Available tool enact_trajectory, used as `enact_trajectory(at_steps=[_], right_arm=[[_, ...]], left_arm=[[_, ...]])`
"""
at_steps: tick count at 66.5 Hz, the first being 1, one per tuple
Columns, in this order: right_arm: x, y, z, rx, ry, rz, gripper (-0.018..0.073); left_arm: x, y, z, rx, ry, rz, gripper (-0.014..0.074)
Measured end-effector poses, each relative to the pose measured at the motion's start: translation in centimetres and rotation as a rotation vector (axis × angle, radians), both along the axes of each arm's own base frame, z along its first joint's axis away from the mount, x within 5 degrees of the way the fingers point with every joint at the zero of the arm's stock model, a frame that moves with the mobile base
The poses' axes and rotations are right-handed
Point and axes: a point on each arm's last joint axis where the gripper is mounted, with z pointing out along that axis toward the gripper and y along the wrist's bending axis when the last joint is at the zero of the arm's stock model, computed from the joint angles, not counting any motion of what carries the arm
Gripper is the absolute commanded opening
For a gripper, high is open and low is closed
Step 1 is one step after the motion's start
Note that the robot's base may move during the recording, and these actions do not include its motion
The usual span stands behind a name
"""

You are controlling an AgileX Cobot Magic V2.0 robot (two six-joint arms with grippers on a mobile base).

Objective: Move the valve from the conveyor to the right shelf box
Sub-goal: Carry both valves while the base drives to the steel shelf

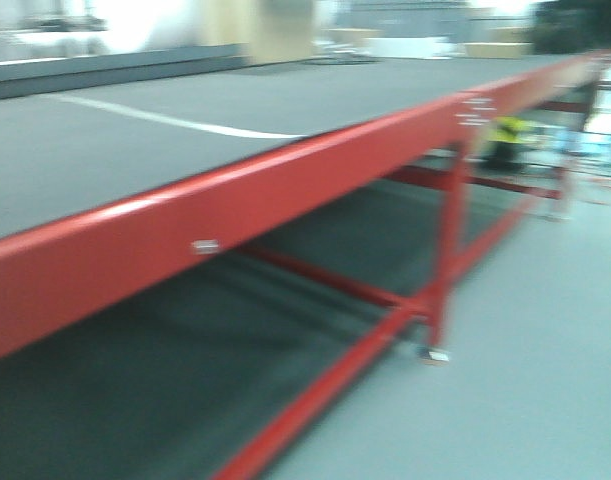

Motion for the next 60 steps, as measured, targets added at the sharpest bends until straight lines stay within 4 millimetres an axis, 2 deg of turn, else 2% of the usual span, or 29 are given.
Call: enact_trajectory(at_steps=[60], right_arm=[[-0.02,-0.02,0.01,-0.002,-0.001,-0.001,-0.0169]], left_arm=[[0.0,-0.02,0.0,-0.002,0.0,-0.001,-0.0111]])
